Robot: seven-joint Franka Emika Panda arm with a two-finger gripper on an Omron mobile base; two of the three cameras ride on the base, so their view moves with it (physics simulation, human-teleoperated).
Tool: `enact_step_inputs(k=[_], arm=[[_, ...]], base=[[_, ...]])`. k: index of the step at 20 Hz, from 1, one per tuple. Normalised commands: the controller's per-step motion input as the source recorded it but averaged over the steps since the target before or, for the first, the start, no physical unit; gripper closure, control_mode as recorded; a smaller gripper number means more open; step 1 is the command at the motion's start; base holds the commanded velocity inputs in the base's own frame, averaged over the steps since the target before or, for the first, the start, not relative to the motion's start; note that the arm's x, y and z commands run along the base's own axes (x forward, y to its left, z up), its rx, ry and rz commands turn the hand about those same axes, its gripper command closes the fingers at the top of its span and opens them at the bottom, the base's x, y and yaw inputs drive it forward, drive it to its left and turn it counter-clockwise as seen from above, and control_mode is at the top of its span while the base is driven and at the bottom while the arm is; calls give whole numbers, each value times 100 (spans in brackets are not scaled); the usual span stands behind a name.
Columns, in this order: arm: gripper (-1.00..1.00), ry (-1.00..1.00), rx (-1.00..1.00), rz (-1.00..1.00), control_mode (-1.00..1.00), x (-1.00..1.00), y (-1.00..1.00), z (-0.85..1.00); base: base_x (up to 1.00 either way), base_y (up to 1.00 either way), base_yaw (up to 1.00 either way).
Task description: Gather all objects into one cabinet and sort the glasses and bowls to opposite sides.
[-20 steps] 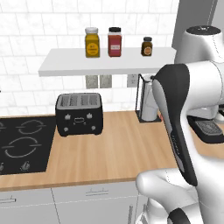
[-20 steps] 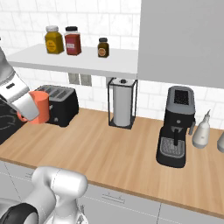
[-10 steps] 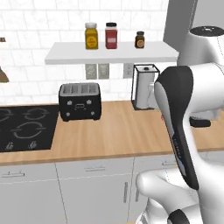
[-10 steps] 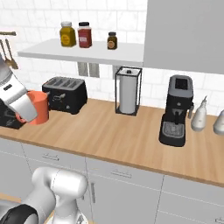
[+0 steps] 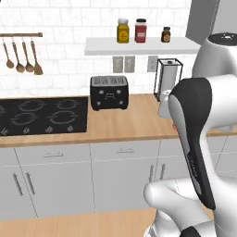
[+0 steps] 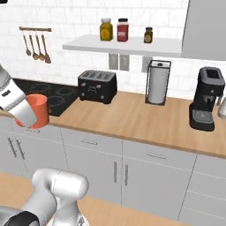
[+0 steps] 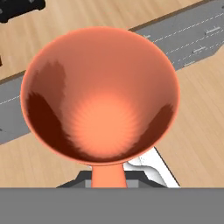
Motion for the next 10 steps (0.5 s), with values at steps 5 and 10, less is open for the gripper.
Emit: enact_step_inputs(k=[5,10], arm=[[100,0,0,0,100,0,0,0],[100,0,0,0,100,0,0,0]], base=[[-2,100,8],[-10,100,12]])
